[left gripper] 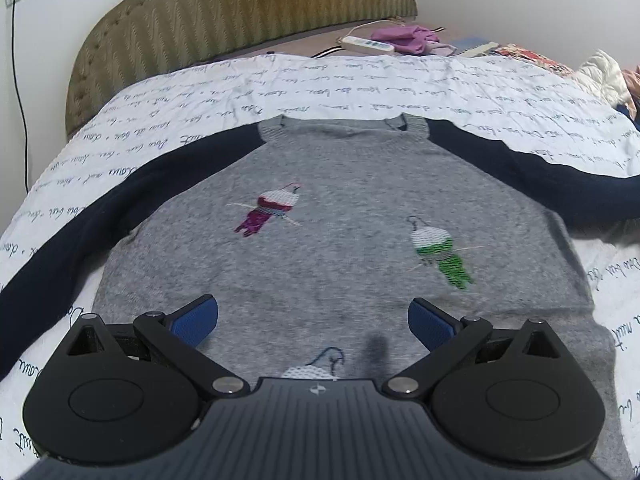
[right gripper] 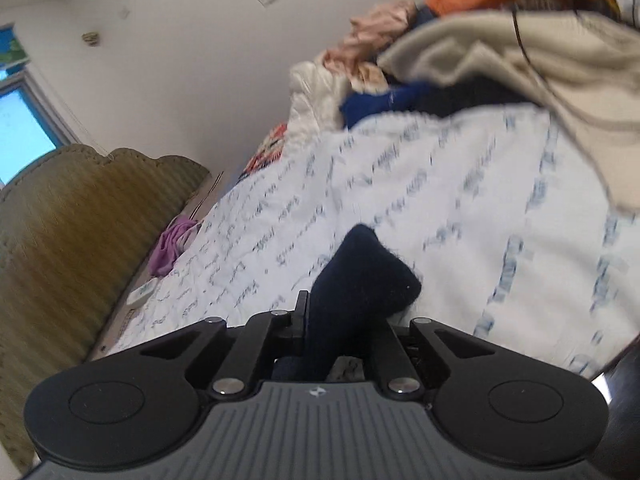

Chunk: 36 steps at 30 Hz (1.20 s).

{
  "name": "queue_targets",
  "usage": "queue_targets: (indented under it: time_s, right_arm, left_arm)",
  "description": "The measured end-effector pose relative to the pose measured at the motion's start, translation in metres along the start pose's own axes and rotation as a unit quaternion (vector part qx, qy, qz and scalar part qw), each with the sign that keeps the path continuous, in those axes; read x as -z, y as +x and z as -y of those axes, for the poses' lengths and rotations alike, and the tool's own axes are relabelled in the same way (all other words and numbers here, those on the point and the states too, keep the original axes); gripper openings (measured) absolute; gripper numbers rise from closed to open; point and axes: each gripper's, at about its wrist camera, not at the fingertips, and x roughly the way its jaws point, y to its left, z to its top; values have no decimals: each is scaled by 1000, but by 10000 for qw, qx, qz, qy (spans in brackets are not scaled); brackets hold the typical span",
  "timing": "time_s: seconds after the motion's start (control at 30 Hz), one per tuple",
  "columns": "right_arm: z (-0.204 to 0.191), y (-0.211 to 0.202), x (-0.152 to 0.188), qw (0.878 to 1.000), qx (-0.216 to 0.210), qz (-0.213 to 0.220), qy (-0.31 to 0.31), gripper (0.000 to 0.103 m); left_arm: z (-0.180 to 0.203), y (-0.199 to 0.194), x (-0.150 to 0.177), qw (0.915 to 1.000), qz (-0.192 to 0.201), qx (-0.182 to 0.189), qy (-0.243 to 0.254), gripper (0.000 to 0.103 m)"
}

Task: Fold small clothes
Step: 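Grasp the navy sleeve cuff with the right gripper and lift it, then carry the navy sleeve across the sweater body with the right gripper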

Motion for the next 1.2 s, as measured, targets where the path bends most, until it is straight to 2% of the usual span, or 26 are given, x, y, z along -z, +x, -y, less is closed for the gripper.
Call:
queue_targets:
  time_s: [0.2, 0.37, 0.6, 0.73, 0.93, 1.2]
  right_arm:
    - [-70, -12, 28, 9904, -240, 37, -1361, 7]
    - [-113, -18, 58, 9802, -599, -162, -1882, 7]
    - [-152, -25, 94, 9649, -911, -409, -2428, 7]
    - [-182, -32, 117, 9489, -1058, -475, -2935, 7]
    - [-228, -40, 154, 9175, -1218, -482, -3755, 7]
    - [-270, -35, 190, 8960, -1334, -676, -4180, 8]
  left_arm:
    - [-15, 5, 1, 9998, -63, -47, -178, 103]
    - [-26, 4, 4, 9997, -58, -135, -214, 103]
    - [-39, 4, 7, 9994, -52, -158, -311, 103]
    - [-44, 2, 7, 9991, -3, -261, -335, 103]
    - [-52, 3, 10, 9990, -25, -351, -288, 103]
    - [-66, 0, 12, 9988, 18, -357, -324, 103]
